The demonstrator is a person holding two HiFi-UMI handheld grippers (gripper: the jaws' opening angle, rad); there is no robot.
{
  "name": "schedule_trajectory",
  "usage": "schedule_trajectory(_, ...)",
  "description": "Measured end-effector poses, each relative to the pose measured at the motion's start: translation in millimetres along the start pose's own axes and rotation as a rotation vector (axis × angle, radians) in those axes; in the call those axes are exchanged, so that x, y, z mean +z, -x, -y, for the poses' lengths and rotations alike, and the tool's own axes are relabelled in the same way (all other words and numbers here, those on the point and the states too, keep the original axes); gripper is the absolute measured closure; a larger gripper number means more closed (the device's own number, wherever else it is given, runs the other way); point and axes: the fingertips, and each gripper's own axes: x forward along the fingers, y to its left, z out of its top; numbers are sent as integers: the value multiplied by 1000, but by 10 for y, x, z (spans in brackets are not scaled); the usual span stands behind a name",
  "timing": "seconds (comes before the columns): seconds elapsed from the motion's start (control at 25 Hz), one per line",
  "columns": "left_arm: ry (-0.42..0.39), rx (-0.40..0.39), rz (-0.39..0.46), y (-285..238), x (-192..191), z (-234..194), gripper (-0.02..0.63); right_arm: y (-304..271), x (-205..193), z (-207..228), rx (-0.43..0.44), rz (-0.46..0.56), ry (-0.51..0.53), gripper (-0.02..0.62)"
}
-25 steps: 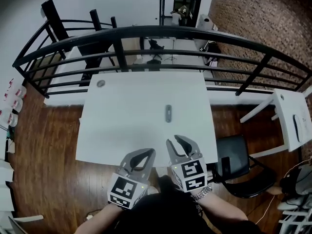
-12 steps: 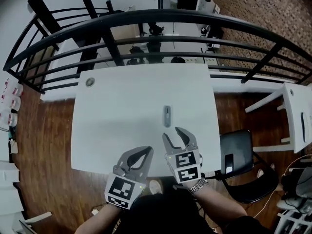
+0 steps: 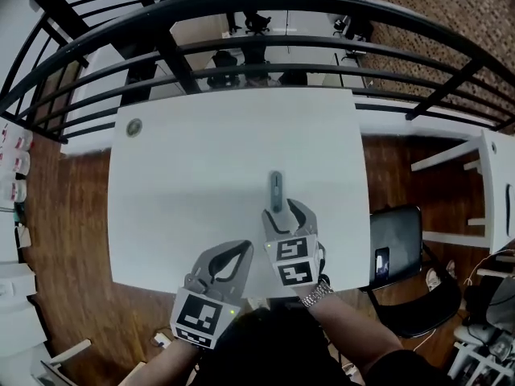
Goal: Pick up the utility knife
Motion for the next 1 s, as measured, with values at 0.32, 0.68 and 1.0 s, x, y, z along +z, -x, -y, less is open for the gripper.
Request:
schedule_trajectory(0.32, 36, 14, -32, -161, -67, -150, 589, -370, -144, 105, -29, -80, -1, 380)
schedule_trajectory(0.68, 50, 19, -41, -242, -83, -204, 589, -526, -251, 140, -31, -140, -9, 380)
schedule_trajectory(1.0, 43, 23, -45, -240, -44, -170, 589, -515, -317, 188, -22, -167, -27, 454)
